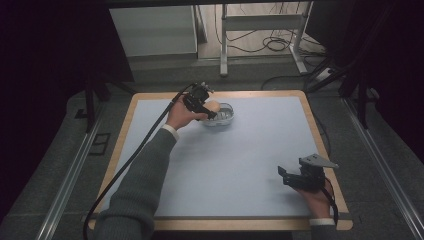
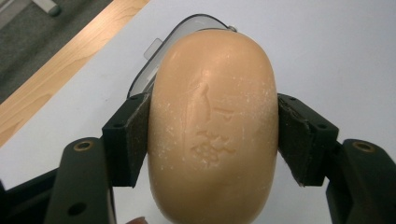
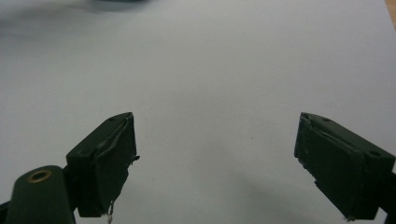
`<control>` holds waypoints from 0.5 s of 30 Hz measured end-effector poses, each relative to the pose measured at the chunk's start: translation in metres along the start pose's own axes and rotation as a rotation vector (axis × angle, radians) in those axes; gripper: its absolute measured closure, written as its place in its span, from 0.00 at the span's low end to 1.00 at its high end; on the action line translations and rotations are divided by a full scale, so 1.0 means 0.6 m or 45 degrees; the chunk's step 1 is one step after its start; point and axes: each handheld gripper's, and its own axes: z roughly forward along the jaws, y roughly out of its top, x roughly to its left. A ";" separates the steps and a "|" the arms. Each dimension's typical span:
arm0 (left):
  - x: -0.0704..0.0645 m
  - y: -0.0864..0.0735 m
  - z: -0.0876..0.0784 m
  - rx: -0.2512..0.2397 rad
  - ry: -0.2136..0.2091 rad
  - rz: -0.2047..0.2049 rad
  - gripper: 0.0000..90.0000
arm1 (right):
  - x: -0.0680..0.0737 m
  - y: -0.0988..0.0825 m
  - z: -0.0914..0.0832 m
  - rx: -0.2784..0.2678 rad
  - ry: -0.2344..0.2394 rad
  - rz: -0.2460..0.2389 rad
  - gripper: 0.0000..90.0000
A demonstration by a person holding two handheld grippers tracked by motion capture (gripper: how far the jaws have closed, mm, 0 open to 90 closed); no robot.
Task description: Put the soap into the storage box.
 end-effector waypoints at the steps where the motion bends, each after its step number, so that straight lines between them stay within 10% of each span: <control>1: 0.000 0.002 0.003 0.003 0.001 0.008 0.36 | 0.000 0.000 0.000 0.001 -0.001 -0.001 0.14; 15: 0.011 0.039 0.052 0.039 -0.048 0.058 0.36 | -0.001 -0.003 0.007 0.016 0.000 -0.002 0.14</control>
